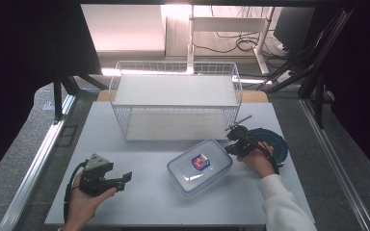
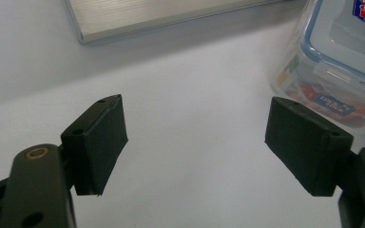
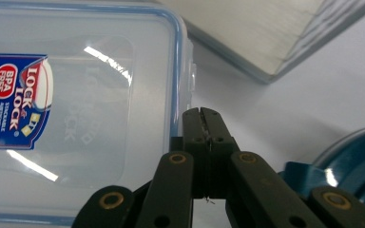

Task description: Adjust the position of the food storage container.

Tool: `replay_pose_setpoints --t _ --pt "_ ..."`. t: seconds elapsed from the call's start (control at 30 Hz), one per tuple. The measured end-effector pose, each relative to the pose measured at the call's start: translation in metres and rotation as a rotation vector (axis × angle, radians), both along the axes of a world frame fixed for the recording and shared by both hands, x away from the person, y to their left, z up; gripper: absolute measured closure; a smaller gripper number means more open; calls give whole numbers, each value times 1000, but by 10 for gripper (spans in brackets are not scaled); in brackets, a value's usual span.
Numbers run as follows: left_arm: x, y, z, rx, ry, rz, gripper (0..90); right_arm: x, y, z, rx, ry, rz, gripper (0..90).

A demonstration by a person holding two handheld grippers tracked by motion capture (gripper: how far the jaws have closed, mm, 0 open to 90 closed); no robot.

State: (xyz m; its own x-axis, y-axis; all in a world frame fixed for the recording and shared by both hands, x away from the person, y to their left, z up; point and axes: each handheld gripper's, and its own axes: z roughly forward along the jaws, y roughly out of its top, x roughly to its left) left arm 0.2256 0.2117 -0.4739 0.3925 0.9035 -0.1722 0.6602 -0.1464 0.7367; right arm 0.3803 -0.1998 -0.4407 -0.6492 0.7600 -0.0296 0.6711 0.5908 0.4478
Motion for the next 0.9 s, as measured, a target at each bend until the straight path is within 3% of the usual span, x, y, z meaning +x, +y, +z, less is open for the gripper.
replay_pose_setpoints --t 0.3,0.5,0.7,0.9 --pt "2 2 -3 -2 10 -1 214 -17 18 -1 14 17 55 890" --pt "1 1 -2 -4 8 -6 216 -24 23 -3 47 33 67 890" --pt "1 2 -3 -7 8 -8 218 -36 37 -4 73 59 115 890" --pt "1 2 -2 -7 4 -13 220 -40 42 -5 80 55 128 889"
